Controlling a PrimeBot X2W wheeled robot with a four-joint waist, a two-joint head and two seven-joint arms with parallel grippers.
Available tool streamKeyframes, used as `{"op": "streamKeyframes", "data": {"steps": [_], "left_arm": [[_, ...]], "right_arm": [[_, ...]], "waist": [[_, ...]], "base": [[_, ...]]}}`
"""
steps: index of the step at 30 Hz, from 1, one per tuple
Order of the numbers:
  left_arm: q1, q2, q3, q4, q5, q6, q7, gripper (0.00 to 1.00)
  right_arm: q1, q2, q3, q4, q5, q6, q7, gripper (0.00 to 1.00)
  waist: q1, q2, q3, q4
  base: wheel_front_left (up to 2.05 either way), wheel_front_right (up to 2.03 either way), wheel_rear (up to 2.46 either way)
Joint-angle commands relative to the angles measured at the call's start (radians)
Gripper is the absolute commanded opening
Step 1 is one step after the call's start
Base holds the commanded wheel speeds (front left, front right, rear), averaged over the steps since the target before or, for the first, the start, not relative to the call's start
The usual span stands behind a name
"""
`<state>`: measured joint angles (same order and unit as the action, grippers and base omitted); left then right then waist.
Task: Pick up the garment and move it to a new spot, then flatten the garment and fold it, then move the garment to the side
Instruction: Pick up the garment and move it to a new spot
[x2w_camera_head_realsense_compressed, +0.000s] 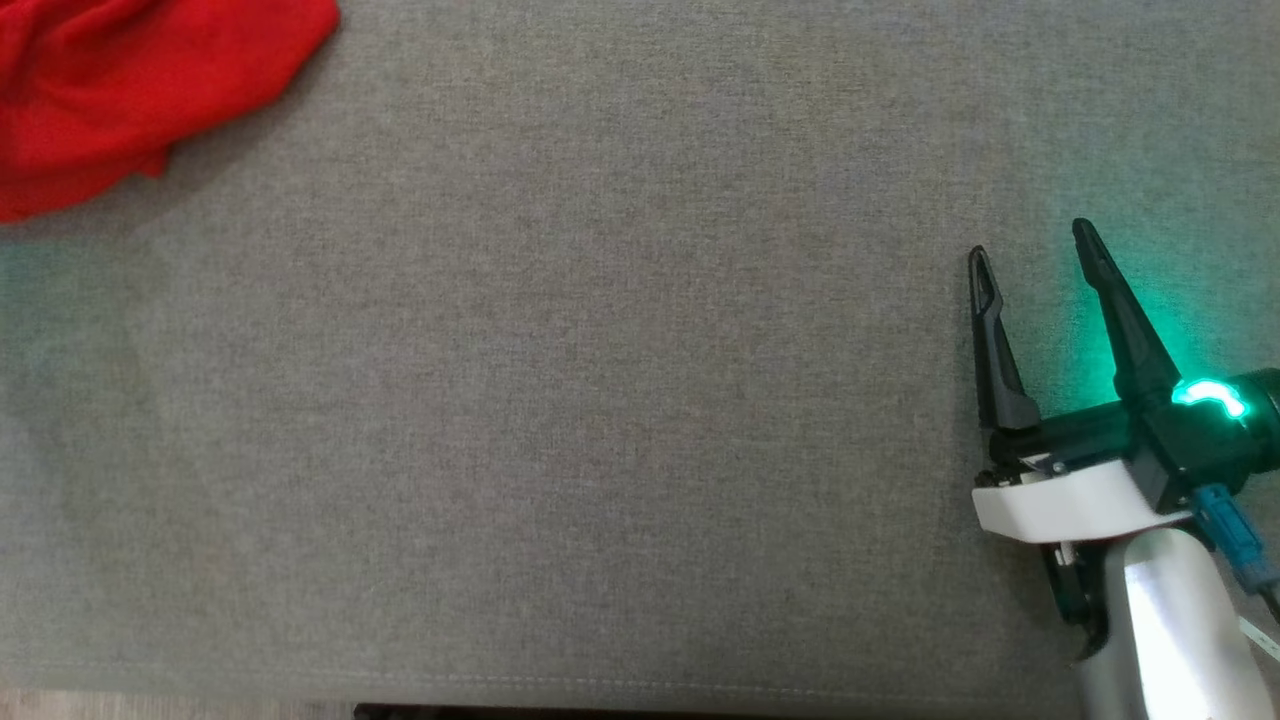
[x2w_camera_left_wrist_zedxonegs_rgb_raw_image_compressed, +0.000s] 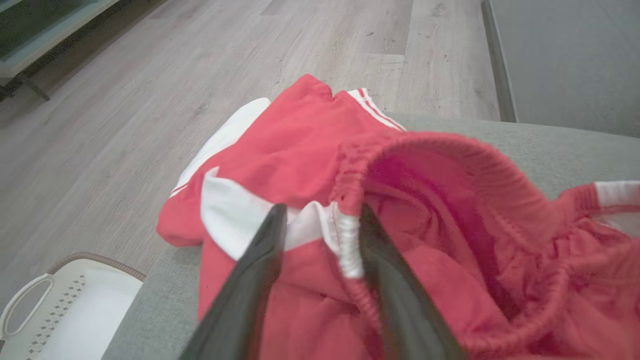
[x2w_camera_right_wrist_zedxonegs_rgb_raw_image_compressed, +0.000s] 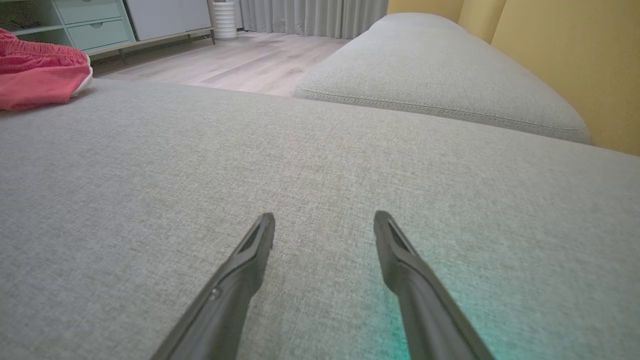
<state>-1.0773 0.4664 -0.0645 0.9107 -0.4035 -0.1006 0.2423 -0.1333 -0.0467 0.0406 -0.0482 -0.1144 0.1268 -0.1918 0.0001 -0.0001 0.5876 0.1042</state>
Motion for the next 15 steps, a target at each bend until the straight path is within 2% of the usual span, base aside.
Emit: {"op": "streamKeyframes", "data": {"steps": [1,3,8,15], "left_arm": [[-0.031,0.069,0.018,-0.011,0.008,0.007,-0.012,0.31],[-0.040,0.073,0.013,0.013,0.013,0.006,-0.033,0.00],[-0.068,0.091,-0.021,0.046,0.043,-0.002,-0.091,0.00],[-0.130,0.108,-0.095,0.037,0.077,-0.022,-0.107,0.00]], "right_arm": [[-0.007,-0.004,0.022,-0.031,-0.003,0.004,0.004,1.00],[-0.010,-0.004,0.022,-0.024,0.000,0.004,0.002,1.00],[-0.019,-0.004,0.024,0.004,0.016,0.004,-0.011,1.00],[-0.024,-0.004,0.032,0.061,0.053,0.004,-0.034,1.00]], "waist": [[-0.0001,0.0001,-0.002,0.000],[-0.0001,0.0001,-0.009,0.000],[-0.0001,0.0001,-0.054,-0.004],[-0.0001,0.0001,-0.151,-0.025]], "base": [[0.00,0.00,0.00],[0.00,0.00,0.00],[0.00,0.00,0.00],[0.00,0.00,0.00]]}}
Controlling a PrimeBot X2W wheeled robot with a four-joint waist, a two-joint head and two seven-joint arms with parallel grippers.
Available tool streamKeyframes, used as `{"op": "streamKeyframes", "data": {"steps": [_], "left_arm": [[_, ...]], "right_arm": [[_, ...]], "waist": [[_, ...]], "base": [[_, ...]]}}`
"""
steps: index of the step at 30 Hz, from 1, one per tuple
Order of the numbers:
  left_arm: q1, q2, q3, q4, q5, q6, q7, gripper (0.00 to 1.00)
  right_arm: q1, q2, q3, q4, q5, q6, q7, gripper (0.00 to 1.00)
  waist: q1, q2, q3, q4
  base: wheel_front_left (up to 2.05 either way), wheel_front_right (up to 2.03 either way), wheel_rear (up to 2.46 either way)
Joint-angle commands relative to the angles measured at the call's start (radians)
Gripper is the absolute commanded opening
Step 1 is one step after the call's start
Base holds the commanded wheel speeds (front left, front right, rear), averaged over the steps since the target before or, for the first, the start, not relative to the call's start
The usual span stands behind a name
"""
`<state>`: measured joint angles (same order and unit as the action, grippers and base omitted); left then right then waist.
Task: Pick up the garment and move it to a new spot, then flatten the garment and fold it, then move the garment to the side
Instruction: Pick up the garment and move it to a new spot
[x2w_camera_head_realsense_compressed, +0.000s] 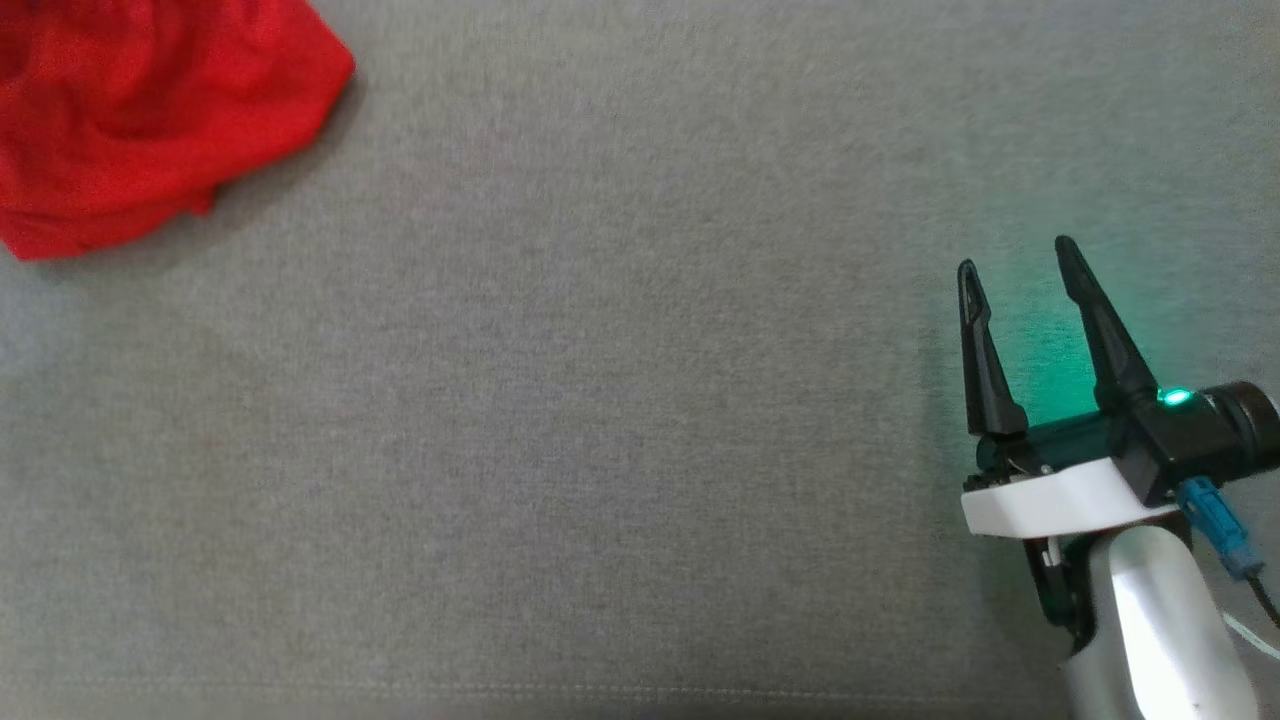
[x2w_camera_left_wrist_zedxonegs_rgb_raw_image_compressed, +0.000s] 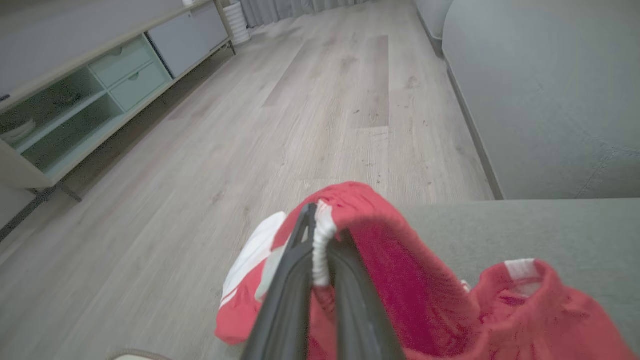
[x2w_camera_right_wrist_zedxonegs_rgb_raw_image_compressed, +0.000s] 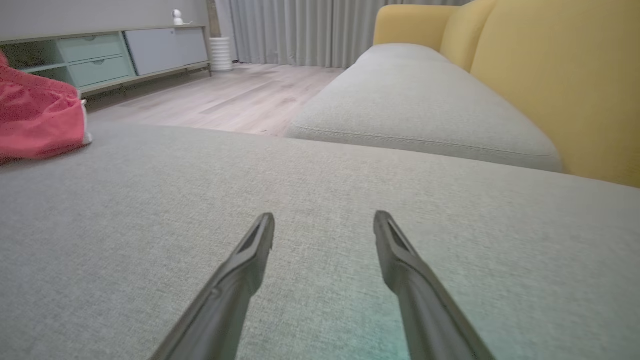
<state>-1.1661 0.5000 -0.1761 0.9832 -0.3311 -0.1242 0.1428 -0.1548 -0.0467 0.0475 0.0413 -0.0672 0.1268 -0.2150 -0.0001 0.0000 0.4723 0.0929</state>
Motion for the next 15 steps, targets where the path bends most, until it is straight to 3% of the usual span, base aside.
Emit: {"op": "streamKeyframes", "data": {"steps": [1,8,15], "left_arm": [[-0.052,0.075,0.004,-0.042,0.009,0.000,-0.007,0.00],[-0.085,0.038,-0.124,-0.152,0.008,-0.006,0.009,0.00],[-0.094,-0.008,-0.310,-0.365,-0.060,-0.006,0.095,0.00]], "right_arm": [[-0.003,-0.004,0.025,-0.017,0.013,0.004,-0.015,1.00],[0.000,-0.004,0.029,0.055,0.072,0.004,-0.037,1.00],[0.001,-0.004,0.054,0.108,0.128,0.004,-0.046,1.00]], "waist": [[0.0001,0.0000,-0.058,-0.020],[0.0001,0.0000,-0.188,-0.082],[0.0001,0.0000,-0.275,-0.183]], "base": [[0.00,0.00,0.00],[0.00,0.00,0.00],[0.00,0.00,0.00]]}}
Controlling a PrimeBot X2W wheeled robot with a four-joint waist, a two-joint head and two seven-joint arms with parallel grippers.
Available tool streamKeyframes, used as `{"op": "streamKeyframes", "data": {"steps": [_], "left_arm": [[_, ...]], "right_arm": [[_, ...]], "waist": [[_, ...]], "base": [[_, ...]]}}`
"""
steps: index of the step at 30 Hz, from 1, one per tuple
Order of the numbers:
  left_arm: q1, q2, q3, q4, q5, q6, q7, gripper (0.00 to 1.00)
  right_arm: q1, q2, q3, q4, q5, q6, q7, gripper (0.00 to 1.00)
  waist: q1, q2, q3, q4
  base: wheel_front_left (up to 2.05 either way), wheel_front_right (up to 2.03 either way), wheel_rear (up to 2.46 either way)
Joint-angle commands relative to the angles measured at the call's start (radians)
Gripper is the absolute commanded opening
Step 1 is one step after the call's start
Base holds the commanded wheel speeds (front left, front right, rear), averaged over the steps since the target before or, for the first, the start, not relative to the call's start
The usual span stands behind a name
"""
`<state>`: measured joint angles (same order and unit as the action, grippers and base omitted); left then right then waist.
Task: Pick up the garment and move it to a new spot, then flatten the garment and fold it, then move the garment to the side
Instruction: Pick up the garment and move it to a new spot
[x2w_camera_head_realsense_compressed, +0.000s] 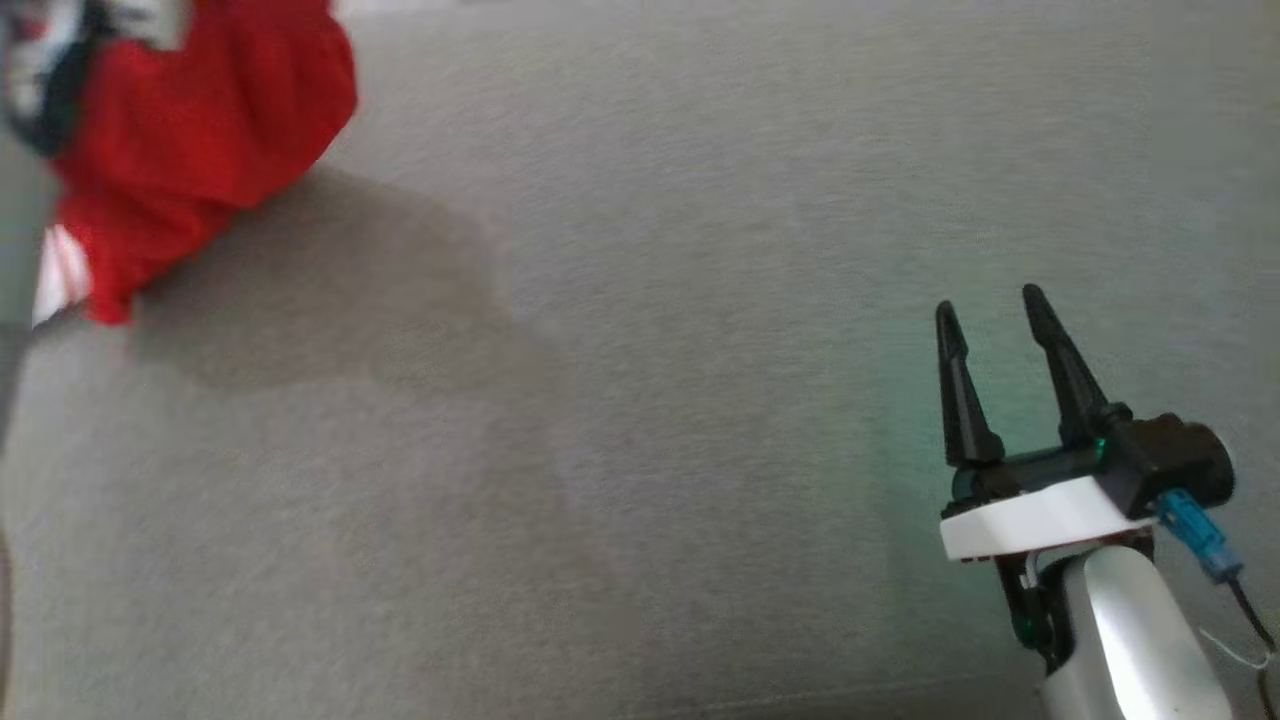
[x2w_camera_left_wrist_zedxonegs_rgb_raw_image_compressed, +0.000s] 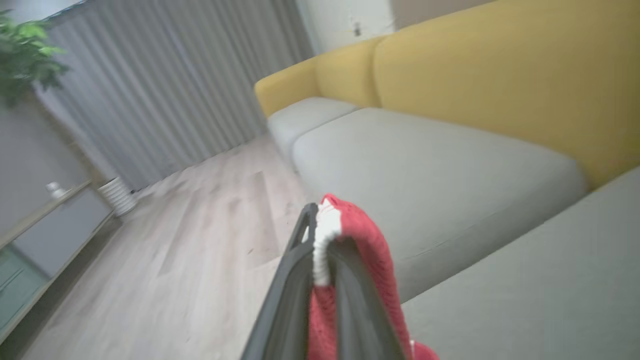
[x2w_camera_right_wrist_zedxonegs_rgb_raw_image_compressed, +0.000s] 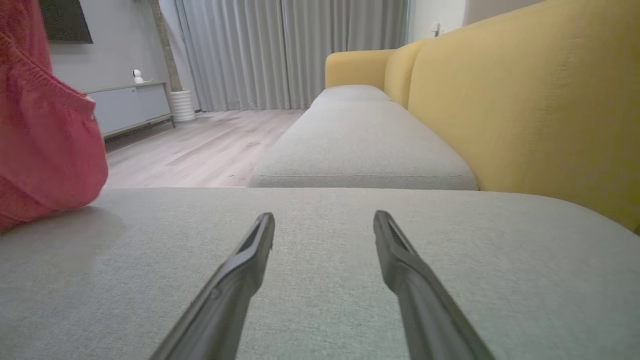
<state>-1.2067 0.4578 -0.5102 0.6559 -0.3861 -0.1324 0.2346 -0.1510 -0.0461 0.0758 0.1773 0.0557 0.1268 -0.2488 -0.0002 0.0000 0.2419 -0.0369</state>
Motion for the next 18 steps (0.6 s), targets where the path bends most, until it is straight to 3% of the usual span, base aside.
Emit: {"op": "streamKeyframes", "data": {"steps": [1,5,10,18], "left_arm": [[-0.058,0.029,-0.001,-0.075,-0.020,0.002,0.013,0.00],[-0.083,-0.015,-0.086,-0.227,-0.086,0.002,0.037,0.00],[-0.055,-0.073,-0.131,-0.317,-0.125,0.002,0.002,0.00],[0.251,-0.118,-0.204,-0.295,-0.180,0.020,-0.159,0.00]], "right_arm": [[-0.004,-0.004,0.028,-0.025,0.012,0.004,-0.012,1.00],[-0.011,-0.004,0.038,-0.032,0.034,0.004,-0.013,1.00],[-0.015,-0.004,0.036,-0.040,0.048,0.004,-0.013,1.00],[-0.002,-0.004,0.027,-0.040,0.065,0.004,-0.013,1.00]], "waist": [[0.0002,0.0000,-0.049,-0.067],[0.0002,0.0000,-0.047,-0.124],[0.0002,0.0000,-0.025,-0.148],[0.0002,0.0000,-0.004,-0.143]], "base": [[0.00,0.00,0.00],[0.00,0.00,0.00],[0.00,0.00,0.00],[0.00,0.00,0.00]]}}
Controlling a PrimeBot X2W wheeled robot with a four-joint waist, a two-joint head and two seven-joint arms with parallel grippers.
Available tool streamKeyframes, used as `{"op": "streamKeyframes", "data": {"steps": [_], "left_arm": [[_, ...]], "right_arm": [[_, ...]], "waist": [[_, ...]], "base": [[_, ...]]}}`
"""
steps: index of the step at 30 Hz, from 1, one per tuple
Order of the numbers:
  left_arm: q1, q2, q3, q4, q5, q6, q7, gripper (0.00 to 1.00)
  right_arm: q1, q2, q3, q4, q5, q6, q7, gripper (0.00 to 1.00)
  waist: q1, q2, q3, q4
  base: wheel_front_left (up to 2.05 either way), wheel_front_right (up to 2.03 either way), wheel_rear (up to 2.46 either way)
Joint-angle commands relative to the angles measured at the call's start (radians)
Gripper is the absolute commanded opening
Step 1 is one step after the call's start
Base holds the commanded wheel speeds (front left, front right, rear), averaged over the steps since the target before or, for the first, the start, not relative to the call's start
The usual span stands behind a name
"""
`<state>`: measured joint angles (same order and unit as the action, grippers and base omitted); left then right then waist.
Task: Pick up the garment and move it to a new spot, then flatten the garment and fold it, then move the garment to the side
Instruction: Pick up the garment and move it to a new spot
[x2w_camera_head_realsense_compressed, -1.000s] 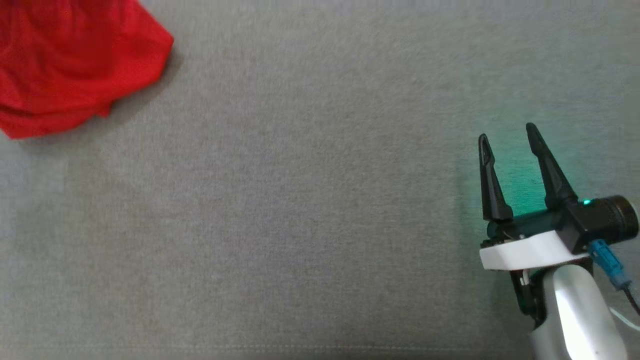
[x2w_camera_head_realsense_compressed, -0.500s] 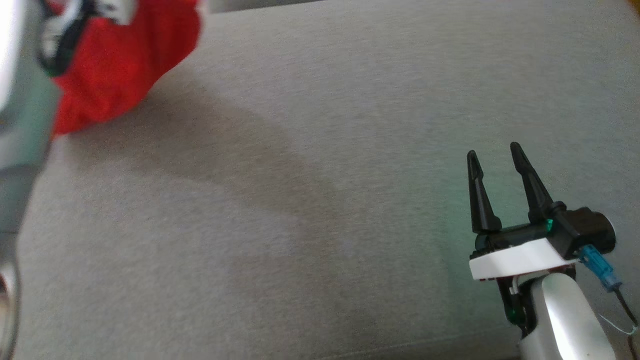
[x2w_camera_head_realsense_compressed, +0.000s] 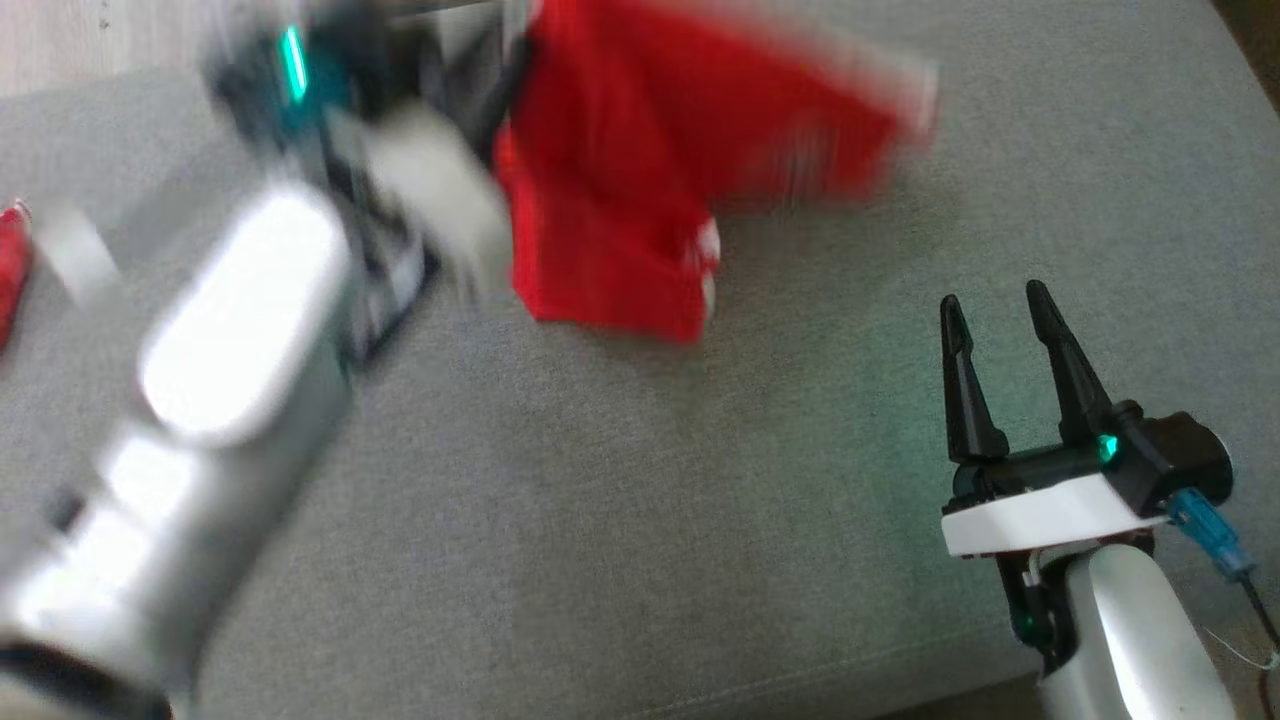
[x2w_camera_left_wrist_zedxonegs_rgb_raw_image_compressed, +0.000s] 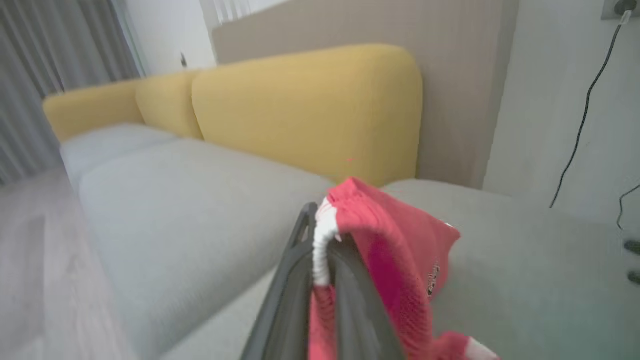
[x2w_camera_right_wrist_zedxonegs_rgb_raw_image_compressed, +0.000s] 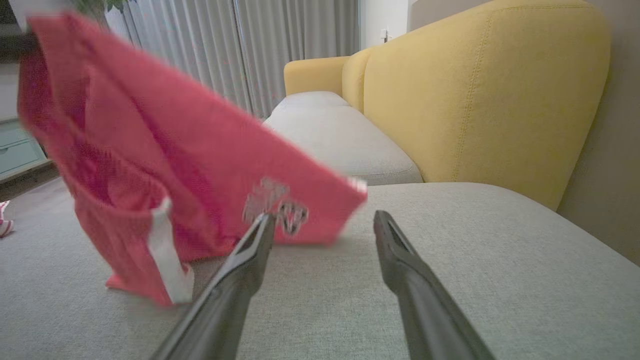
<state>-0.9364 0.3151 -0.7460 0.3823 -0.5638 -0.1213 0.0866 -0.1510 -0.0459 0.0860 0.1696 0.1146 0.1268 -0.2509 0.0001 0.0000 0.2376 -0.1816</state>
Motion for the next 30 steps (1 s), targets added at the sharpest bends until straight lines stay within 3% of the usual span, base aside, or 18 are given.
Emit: {"op": "streamKeyframes", "data": {"steps": [1,8,18,19,21,22,23,30], "left_arm": [[0.032,0.019,0.028,-0.003,-0.010,0.019,-0.040,0.00],[0.307,-0.002,-0.062,0.134,0.053,0.080,-0.232,0.00],[0.404,-0.074,-0.074,0.235,0.061,0.121,-0.332,0.00],[0.403,-0.077,-0.071,0.238,0.064,0.122,-0.337,0.12],[0.399,-0.081,-0.063,0.236,0.074,0.128,-0.343,0.49],[0.398,-0.082,-0.057,0.231,0.080,0.133,-0.345,0.88],[0.399,-0.083,-0.050,0.222,0.085,0.138,-0.346,1.00],[0.458,-0.073,0.030,0.111,0.116,0.160,-0.348,1.00]], "right_arm": [[0.001,-0.004,0.015,-0.032,0.008,0.004,-0.011,1.00],[0.008,-0.004,-0.002,-0.029,0.007,0.004,-0.011,1.00],[0.011,-0.004,-0.011,-0.011,-0.007,0.004,-0.011,1.00],[0.011,-0.004,-0.010,-0.009,-0.008,0.004,-0.011,1.00],[0.012,-0.004,-0.009,-0.006,-0.010,0.004,-0.011,1.00],[0.013,-0.004,-0.009,-0.004,-0.011,0.004,-0.011,1.00],[0.014,-0.004,-0.009,-0.001,-0.012,0.004,-0.011,1.00],[0.035,-0.004,-0.017,0.013,-0.021,0.004,-0.011,1.00]], "waist": [[-0.0001,0.0000,0.001,0.004],[-0.0001,0.0000,0.011,0.015],[-0.0001,0.0000,-0.005,0.050],[-0.0001,0.0000,-0.008,0.053],[-0.0001,0.0000,-0.015,0.059],[-0.0001,0.0000,-0.019,0.061],[-0.0001,0.0000,-0.024,0.064],[-0.0001,0.0000,-0.078,0.087]], "base": [[0.00,0.00,0.00],[0.00,0.00,0.00],[0.00,0.00,0.00],[0.00,0.00,0.00],[0.00,0.00,0.00],[0.00,0.00,0.00],[0.00,0.00,0.00],[0.00,0.00,0.00]]}}
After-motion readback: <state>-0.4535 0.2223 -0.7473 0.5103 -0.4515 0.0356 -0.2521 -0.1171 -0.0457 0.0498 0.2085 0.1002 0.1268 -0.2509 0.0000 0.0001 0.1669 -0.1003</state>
